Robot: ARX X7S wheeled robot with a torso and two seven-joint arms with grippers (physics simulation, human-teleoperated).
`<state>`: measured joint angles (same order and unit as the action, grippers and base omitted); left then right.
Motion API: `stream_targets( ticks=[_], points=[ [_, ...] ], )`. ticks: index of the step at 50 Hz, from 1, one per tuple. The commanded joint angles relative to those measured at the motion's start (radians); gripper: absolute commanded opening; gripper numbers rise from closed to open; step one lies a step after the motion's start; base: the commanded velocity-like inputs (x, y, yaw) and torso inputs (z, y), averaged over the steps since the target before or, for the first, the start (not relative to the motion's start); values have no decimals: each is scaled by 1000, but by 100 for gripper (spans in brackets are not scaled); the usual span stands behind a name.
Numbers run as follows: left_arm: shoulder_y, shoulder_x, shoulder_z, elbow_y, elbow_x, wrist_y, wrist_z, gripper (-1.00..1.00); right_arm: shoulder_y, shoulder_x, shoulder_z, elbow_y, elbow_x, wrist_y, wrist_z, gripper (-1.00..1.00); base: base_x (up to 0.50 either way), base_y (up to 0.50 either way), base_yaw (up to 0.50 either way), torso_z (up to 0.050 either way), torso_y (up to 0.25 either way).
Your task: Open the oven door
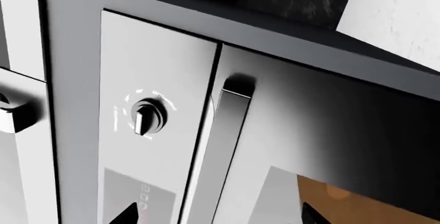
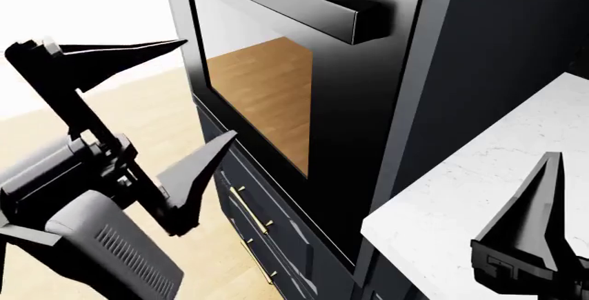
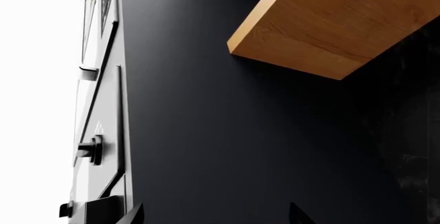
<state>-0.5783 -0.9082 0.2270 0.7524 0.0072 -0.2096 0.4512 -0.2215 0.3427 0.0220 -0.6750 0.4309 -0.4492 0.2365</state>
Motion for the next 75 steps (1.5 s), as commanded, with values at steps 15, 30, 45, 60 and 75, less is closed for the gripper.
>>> stream_targets(
  ticks=[15, 30, 45, 60, 75],
  points=[
    [-361, 47, 178, -199, 20, 21, 251, 100, -1, 9, -4, 0, 1, -4, 4, 100, 0, 0, 0, 0, 0],
    [-431, 95, 252, -370, 117, 133, 248, 100, -2, 12, -7, 0, 4, -6, 6, 100, 0, 0, 0, 0, 0],
    [-503, 172, 307, -595, 128, 347, 234, 100, -11, 15, -10, -2, 3, -12, 7, 100, 0, 0, 0, 0, 0],
    [-558, 228, 341, -696, 158, 422, 224, 100, -1, 20, -12, 2, 10, -5, 14, 100, 0, 0, 0, 0, 0],
    [-527, 219, 333, -648, 154, 412, 204, 100, 3, 22, -11, 0, 10, -3, 23, 100, 0, 0, 0, 0, 0]
  ],
)
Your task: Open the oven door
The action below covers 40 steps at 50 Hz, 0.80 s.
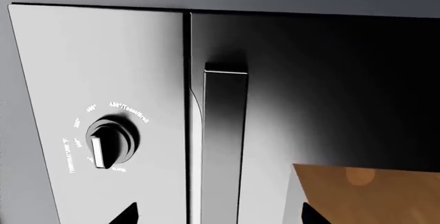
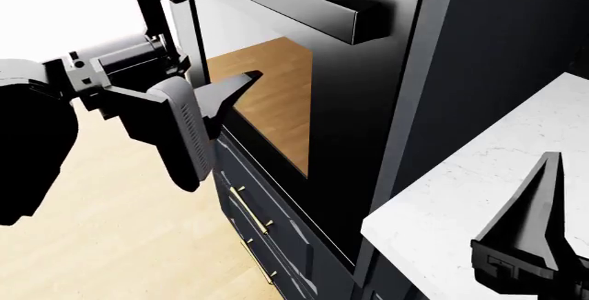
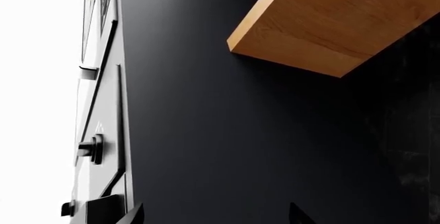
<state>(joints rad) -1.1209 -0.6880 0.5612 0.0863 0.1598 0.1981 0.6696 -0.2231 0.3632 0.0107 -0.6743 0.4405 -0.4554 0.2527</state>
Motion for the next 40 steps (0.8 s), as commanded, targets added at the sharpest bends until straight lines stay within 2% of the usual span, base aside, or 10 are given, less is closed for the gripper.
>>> stream_targets(
  ticks=[1, 15, 25, 40],
  points=[
    [16, -2, -1, 18, 1, 4, -15, 100, 5, 2, 0, 0, 0, 3, 7, 100, 0, 0, 0, 0, 0],
    [15, -3, 0, 18, 1, 4, -16, 100, 5, 4, -2, 0, 0, 1, 10, 100, 0, 0, 0, 0, 0],
    [-73, 68, 35, -201, 6, 165, -32, 100, 1, 7, -7, 4, -3, -7, 3, 100, 0, 0, 0, 0, 0],
    [-122, 113, 60, -331, -7, 274, -31, 100, -4, 9, -9, 2, -4, -13, 5, 100, 0, 0, 0, 0, 0]
  ],
)
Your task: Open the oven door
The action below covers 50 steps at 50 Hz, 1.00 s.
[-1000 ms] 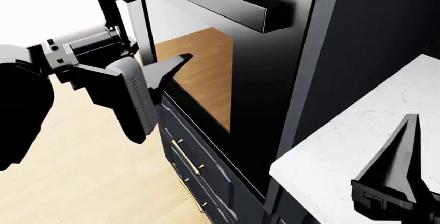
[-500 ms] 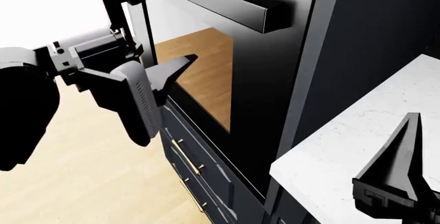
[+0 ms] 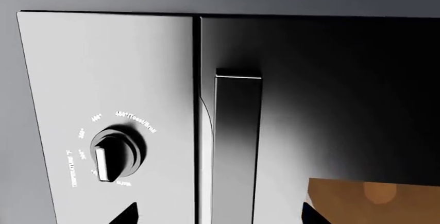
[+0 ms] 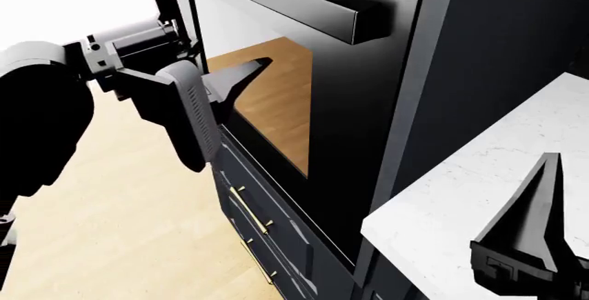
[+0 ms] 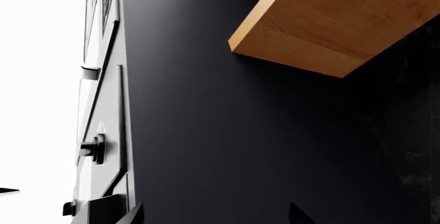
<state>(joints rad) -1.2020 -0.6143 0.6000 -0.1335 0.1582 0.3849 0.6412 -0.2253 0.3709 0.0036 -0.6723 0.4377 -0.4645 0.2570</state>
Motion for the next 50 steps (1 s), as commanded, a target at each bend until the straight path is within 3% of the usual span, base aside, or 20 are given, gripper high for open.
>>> stream_targets(
  ticks=[1, 24, 50],
  points=[
    [-46, 43, 23, -124, -6, 96, -3, 100, -2, 2, -2, 0, -1, -4, 1, 100, 0, 0, 0, 0, 0],
    [-174, 163, 74, -476, -18, 327, -9, 100, -7, 6, -7, 1, 0, -12, 1, 100, 0, 0, 0, 0, 0],
    [-373, 346, 156, -1060, -62, 661, 36, 100, -1, 12, -11, 7, 0, -14, 9, 100, 0, 0, 0, 0, 0]
  ],
)
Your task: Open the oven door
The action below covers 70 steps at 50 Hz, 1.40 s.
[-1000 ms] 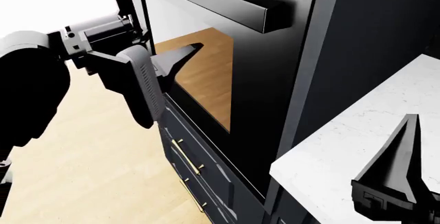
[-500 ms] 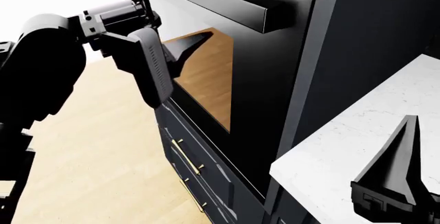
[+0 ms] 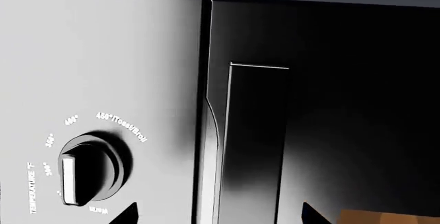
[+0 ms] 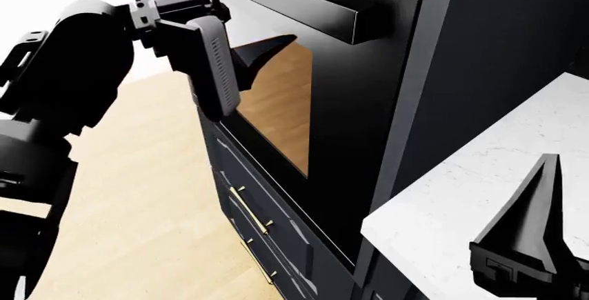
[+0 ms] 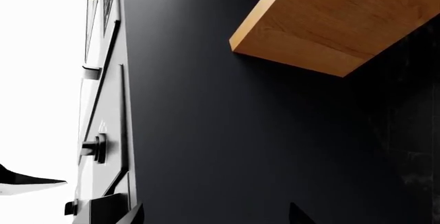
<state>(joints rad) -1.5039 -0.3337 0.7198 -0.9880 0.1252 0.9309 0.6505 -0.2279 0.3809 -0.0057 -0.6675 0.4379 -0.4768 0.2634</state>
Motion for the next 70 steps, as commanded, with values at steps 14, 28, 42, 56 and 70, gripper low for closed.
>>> stream_targets(
  ticks=[14, 28, 42, 56, 70],
  points=[
    [-75, 62, 120, -211, -91, 115, 37, 100, 0, 4, -5, 4, -2, -6, 6, 100, 0, 0, 0, 0, 0],
    [-77, 69, 175, -211, -105, 116, -20, 100, -2, 6, -8, 5, -2, -11, 7, 100, 0, 0, 0, 0, 0],
    [-61, 77, 216, -193, -123, 116, -57, 100, 1, 9, -10, 7, -4, -12, 11, 100, 0, 0, 0, 0, 0],
    [-73, 101, 239, -220, -124, 116, -83, 100, 2, 13, -12, 7, -1, -12, 15, 100, 0, 0, 0, 0, 0],
    [-72, 119, 242, -249, -122, 116, -84, 100, 1, 16, -13, 8, 0, -15, 18, 100, 0, 0, 0, 0, 0]
  ],
)
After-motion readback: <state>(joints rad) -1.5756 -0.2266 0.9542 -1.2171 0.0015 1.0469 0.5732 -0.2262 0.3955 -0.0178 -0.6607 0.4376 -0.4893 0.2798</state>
